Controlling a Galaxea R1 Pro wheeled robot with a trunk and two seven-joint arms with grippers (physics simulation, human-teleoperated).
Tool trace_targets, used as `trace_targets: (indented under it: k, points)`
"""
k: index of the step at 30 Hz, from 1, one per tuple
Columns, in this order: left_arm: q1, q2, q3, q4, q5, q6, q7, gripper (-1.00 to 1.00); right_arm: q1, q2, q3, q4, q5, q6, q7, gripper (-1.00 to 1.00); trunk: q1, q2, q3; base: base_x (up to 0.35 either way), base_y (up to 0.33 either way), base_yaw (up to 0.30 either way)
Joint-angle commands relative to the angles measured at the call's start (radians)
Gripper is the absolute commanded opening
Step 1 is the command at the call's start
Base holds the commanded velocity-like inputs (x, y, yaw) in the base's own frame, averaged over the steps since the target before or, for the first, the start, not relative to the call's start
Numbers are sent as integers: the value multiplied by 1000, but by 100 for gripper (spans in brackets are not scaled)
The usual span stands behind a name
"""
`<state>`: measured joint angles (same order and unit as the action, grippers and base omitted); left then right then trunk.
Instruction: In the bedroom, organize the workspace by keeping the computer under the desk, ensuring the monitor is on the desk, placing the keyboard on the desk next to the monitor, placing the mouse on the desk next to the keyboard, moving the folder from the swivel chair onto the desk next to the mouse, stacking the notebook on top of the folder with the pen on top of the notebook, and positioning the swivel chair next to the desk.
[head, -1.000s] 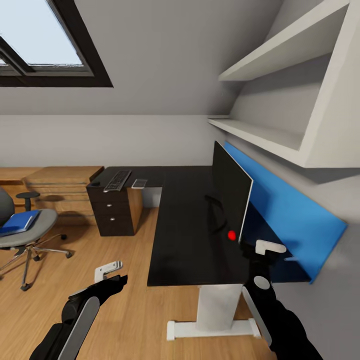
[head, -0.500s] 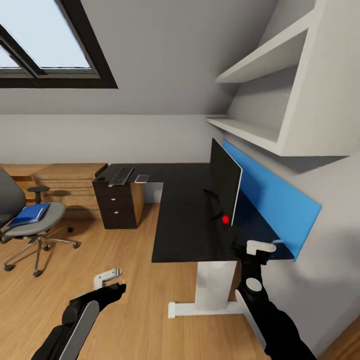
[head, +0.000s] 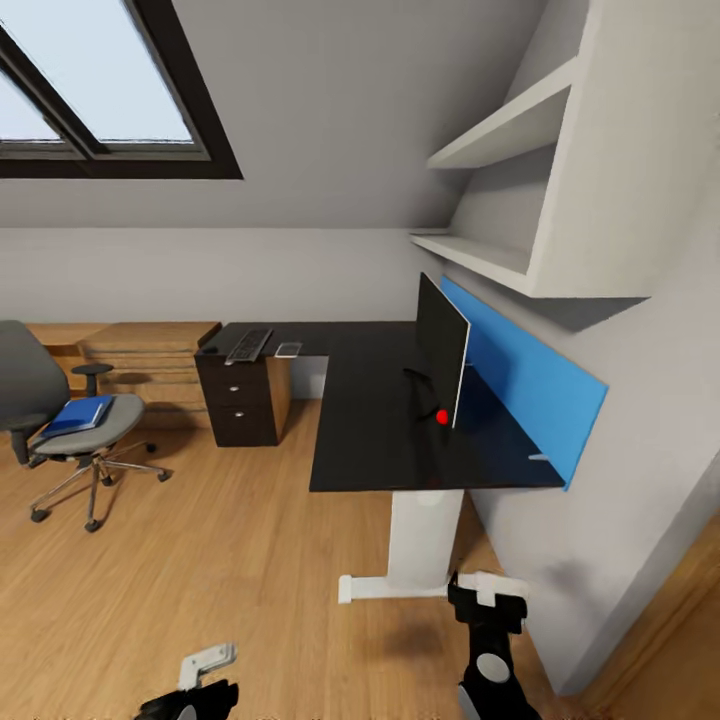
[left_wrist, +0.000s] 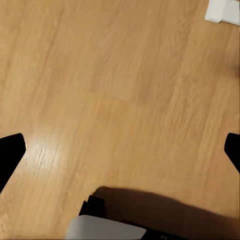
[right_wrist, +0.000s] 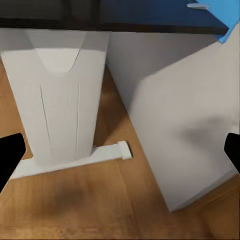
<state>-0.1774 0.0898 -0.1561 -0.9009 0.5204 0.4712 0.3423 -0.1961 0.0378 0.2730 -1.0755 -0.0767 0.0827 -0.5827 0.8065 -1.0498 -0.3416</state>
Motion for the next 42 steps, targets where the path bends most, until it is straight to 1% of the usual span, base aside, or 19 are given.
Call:
trace_targets:
  k: [1,2,4,5,7,8,9,10,11,12,13,14,17,18,22,27,32,37,42]
  points:
    - [0,1,-13,22,6,-23,6,100,0,5,5,15,-5,5,-7,100,0,-1,-1,-104,0,0]
    - [2,0,-29,66,1,-75,1,100,1,13,9,49,-6,5,-7,100,0,-1,-1,-66,0,0]
    - [2,-2,-47,107,-2,-128,-3,100,2,19,11,84,-6,1,-6,100,0,-1,-1,-48,0,0]
    - [3,-3,-75,164,-4,-207,-6,100,3,24,14,136,-8,-21,-5,100,0,-1,-1,-22,0,0]
    - [4,-3,-94,199,-5,-254,-7,100,3,27,15,176,-8,-52,-3,100,0,-1,-1,-16,0,19]
    - [4,-4,-117,256,-6,-321,-8,100,3,33,17,258,-8,-126,4,100,0,-1,-1,-7,0,133]
    - [4,-4,-132,295,-6,-362,-9,100,4,40,17,327,-8,-189,12,100,0,-1,-1,-5,0,180]
    - [4,-6,-155,351,-7,-423,-10,100,3,51,16,444,-8,-296,34,100,0,-1,-1,73,67,220]
    - [4,-8,-164,368,-7,-443,-10,100,3,55,16,483,-8,-334,44,100,0,-1,-2,106,97,229]
    - [4,-15,-186,401,-8,-487,-10,100,2,61,15,555,-8,-408,67,100,0,-1,-2,155,139,240]
    - [4,-20,-199,417,-8,-509,-10,100,2,63,15,586,-8,-444,79,100,0,-1,-3,172,153,243]
    - [4,-34,-225,447,-8,-556,-9,100,2,65,14,634,-8,-506,104,100,0,-1,-4,198,175,246]
    - [4,-56,-268,511,-5,-637,-8,100,1,69,10,704,-9,-595,158,100,0,-1,-6,218,193,246]
    - [4,-64,-284,544,-2,-671,-8,100,1,86,11,734,-8,-631,191,100,0,-1,-7,238,226,241]
    - [4,-66,-287,556,0,-683,-7,100,1,110,16,755,-4,-644,203,100,0,-1,-10,192,180,188]
    - [4,-67,-285,559,2,-684,-6,100,1,110,16,768,0,-646,220,100,0,-1,-11,31,98,32]
    - [4,-67,-284,559,3,-684,-6,100,1,109,15,770,0,-645,245,100,0,-1,-11,2,262,2]
    - [4,-68,-284,560,4,-684,-6,100,1,112,15,770,1,-641,253,100,0,-1,-11,0,295,0]
    - [4,-68,-285,562,7,-684,-6,100,1,111,15,771,2,-641,253,100,-19,34,5,0,264,0]
